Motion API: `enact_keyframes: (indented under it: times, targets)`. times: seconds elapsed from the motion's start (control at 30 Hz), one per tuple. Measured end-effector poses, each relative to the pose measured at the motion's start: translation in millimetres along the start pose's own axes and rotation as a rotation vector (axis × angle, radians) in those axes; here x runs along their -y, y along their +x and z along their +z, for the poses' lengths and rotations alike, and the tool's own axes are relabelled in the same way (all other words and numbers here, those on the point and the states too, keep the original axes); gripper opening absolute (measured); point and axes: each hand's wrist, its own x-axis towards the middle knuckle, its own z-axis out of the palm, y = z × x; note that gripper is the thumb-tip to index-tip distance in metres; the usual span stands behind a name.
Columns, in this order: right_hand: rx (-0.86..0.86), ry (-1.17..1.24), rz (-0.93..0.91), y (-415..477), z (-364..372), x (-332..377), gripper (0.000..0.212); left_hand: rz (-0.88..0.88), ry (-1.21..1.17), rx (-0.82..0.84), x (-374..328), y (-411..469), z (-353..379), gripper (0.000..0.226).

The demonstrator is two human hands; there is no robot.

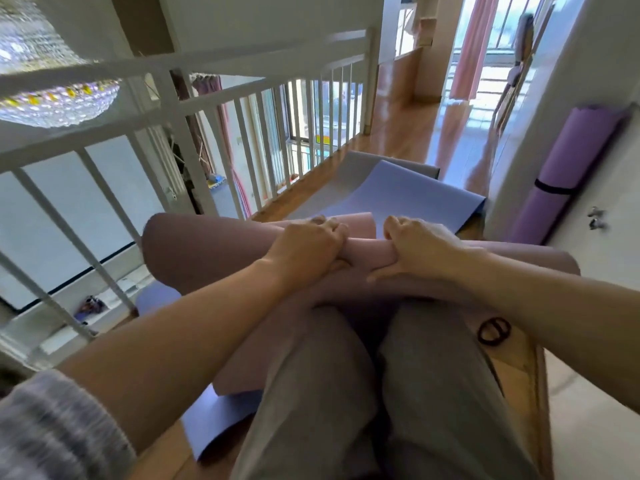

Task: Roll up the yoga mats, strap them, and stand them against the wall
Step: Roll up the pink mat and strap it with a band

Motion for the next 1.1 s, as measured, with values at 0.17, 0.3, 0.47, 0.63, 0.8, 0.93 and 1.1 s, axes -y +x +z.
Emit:
enact_keyframes:
  times: [0.17,0.3,0.47,0.63,0.8,0.93,1.1]
  targets:
    - [0.345,-0.144,-0.053,-22.0,21.5,1.7,0.066,0.122,0.073,0.127,-35.3,-19.8,16.3,0.049]
    - [0.442,-0.172,-0.110,-42.9,44.7,4.4,0.075,0.152,0.056,0.206,-61.5,-45.3,31.8,0.056]
    - [-0.025,-0.174,-0.402,-87.6,84.0,0.5,0.069,0.230,-0.116,-0.075,-81.3,-93.5,72.4,0.038]
    - [-0.239,0.078,-0.507,-106.6,120.7,-4.8,0.048,0.250,0.044,-0.141,-87.0,-114.9,81.2,0.043]
    - [-0.334,-0.050,-0.533,-107.3,126.4,-2.7,0.043,0.269,0.122,-0.174,-80.5,-121.2,72.8,0.036]
    - [-0.426,-0.066,-0.441,-98.1,110.8,-11.2,0.043,0.133,0.018,-0.214,-73.6,-100.1,54.0,0.035]
    - [-0.539,0.066,-0.267,-75.0,71.6,-19.6,0.042,0.015,-0.044,-0.312,-50.3,-57.6,27.4,0.028]
